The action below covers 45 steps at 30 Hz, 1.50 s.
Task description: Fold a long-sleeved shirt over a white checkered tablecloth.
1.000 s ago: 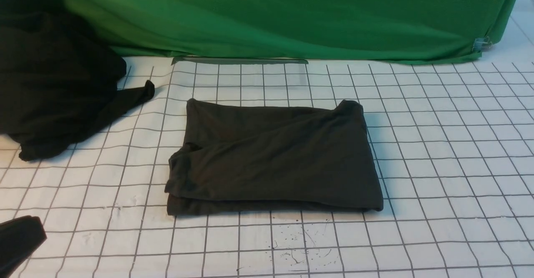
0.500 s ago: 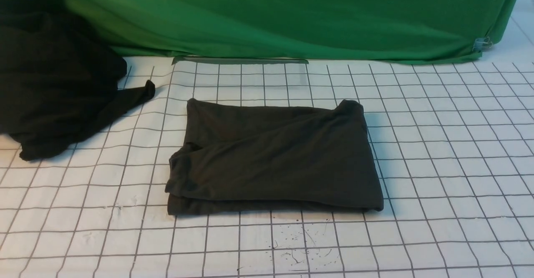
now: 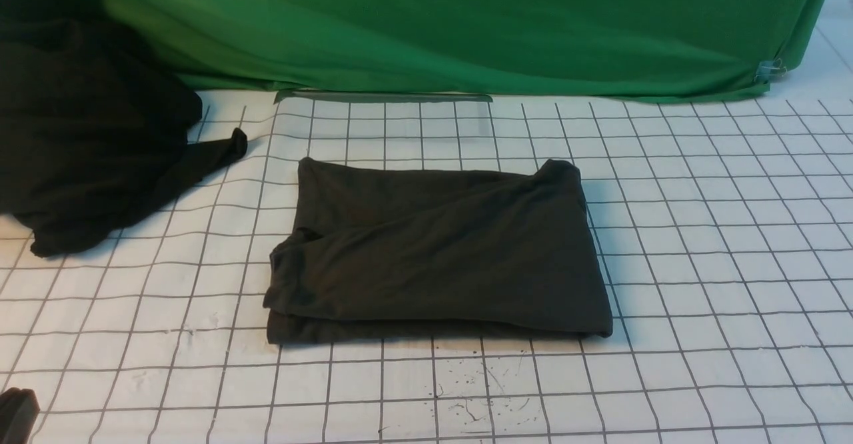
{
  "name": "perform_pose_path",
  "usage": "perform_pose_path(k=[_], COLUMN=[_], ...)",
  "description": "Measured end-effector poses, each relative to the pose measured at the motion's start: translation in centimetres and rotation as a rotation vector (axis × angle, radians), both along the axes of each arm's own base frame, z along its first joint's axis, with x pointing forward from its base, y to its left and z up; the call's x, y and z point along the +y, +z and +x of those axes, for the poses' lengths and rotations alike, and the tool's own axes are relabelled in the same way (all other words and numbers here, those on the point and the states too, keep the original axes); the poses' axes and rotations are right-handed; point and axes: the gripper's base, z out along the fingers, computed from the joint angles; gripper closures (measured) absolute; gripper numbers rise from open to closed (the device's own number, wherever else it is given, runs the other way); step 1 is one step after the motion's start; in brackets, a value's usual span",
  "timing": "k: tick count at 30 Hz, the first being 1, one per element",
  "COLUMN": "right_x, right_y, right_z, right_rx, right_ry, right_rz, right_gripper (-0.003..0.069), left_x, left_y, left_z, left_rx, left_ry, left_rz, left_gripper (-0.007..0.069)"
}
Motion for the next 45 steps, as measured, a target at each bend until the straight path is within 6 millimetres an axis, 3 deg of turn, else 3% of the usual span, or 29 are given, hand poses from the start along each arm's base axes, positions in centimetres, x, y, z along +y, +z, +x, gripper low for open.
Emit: perform_pose_path(k=[23, 26, 28, 30, 32, 33, 36, 38, 45], right_x=[0.1, 0.3, 0.4, 0.3, 0.2, 0.1, 0.1, 0.1, 0.1], right_y=[-0.4, -1.7, -3.7, -6.9, -8.4, -11.1, -15.5, -16.5, -16.7], right_z=[0.2, 0.9, 2.0, 3.2, 3.7, 4.4, 5.2, 5.2, 5.1], right_rx=[0.045, 0.132, 0.232, 0.341, 0.388, 0.470, 0.617, 0.681, 0.719], right_ry=[-0.010, -0.077, -0.167, -0.226, -0.249, -0.261, -0.248, -0.237, -0.216], right_rz=[-0.034, -0.113, -0.175, -0.225, -0.247, -0.275, -0.308, -0.305, -0.195], right_gripper=[0.0449, 0.0445, 0.0441, 0.0438, 0.0433, 0.0428, 0.0424, 0.0424, 0.0419], left_x=[0.0, 0.0, 0.0, 0.0, 0.0, 0.0, 0.0, 0.0, 0.0], left_y=[0.0, 0.0, 0.0, 0.0, 0.0, 0.0, 0.0, 0.0, 0.0], left_z=[0.0, 0.0, 0.0, 0.0, 0.0, 0.0, 0.0, 0.0, 0.0], left_rx=[0.000, 0.000, 0.000, 0.001, 0.001, 0.001, 0.001, 0.001, 0.000], left_ry=[-0.001, -0.001, -0.001, -0.001, -0.001, -0.001, -0.001, 0.000, 0.000], left_rz=[0.010, 0.010, 0.010, 0.012, 0.013, 0.014, 0.016, 0.023, 0.027], left_gripper=[0.0623, 0.0623, 0.0623, 0.0623, 0.0623, 0.0623, 0.0623, 0.0623, 0.0623])
